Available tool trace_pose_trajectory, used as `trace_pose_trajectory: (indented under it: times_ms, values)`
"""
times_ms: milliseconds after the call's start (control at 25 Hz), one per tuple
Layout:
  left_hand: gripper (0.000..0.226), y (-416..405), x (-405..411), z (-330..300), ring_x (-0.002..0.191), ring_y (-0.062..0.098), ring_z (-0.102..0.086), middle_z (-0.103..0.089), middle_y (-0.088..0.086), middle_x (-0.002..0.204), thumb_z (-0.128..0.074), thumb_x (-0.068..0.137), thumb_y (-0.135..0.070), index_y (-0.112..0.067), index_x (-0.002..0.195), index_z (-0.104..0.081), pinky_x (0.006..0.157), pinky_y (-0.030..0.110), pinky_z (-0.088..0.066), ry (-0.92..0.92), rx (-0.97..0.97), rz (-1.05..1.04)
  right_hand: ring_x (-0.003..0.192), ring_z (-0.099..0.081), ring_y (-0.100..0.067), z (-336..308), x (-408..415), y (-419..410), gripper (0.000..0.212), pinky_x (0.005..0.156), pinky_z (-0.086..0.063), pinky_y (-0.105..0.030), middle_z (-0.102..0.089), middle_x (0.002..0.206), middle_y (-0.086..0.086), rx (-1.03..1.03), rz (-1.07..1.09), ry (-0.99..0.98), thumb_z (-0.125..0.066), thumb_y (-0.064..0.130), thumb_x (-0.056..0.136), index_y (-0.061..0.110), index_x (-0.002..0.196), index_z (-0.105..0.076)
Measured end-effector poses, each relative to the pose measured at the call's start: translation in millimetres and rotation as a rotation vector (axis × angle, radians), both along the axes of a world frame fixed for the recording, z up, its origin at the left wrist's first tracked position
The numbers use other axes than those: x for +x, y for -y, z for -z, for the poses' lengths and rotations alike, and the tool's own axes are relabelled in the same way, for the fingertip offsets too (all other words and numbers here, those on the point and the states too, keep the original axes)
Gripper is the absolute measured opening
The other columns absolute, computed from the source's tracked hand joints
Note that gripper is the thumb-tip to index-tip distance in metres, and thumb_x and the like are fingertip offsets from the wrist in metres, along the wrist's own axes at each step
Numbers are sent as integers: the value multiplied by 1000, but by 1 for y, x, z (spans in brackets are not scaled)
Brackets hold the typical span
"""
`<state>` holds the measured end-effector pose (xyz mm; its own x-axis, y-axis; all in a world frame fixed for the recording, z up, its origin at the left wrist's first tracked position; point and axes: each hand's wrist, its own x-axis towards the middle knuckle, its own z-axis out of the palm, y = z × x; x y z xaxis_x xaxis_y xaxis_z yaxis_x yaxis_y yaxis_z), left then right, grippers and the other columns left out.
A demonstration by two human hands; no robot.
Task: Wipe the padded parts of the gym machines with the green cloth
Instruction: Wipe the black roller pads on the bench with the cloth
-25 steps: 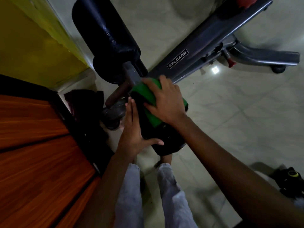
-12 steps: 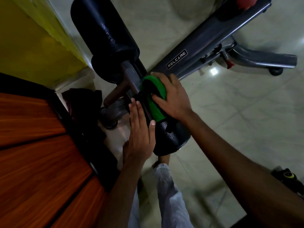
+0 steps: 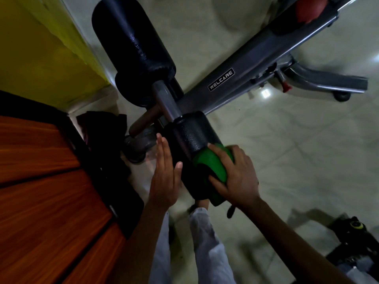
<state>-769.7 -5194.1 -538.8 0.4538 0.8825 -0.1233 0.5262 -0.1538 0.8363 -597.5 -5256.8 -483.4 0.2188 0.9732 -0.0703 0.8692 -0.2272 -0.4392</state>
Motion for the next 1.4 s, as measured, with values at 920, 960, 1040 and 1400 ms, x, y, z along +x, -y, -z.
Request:
trace_pose_trajectory:
  times_ms: [920, 960, 1040, 1400]
  values:
    - [55, -253, 1, -34, 146, 18, -7, -10, 10, 159, -30, 98, -23, -5, 150, -19, 110, 6, -3, -97, 187, -154, 102, -53, -33, -39, -12, -289, 57, 81, -48, -46, -51, 114, -12, 56, 16, -157, -65, 32, 79, 13, 126, -39]
    - [56, -268, 3, -29, 146, 19, -6, -8, 10, 159, -29, 98, -24, -5, 150, -17, 109, 4, -2, -81, 157, -162, 102, -52, -34, -31, -19, -301, 57, 81, -47, -46, -51, 114, -12, 5, -14, -96, -64, 34, 80, 12, 126, -39]
    - [58, -287, 3, -16, 147, 18, -2, -3, 7, 159, -26, 98, -28, -7, 150, -12, 113, 10, -1, -58, 106, -130, 100, -53, -34, -12, -31, -311, 61, 79, -48, -45, -50, 113, -13, -68, -34, 60, -62, 40, 79, 14, 129, -39]
    - [55, -290, 1, 4, 148, 14, 5, 3, -1, 160, -29, 102, -22, -10, 152, -8, 120, 28, -4, 57, 97, -102, 95, -55, -34, 8, -33, -414, 62, 70, -46, -41, -54, 111, -14, 88, 71, 66, -49, 52, 78, 10, 125, -46]
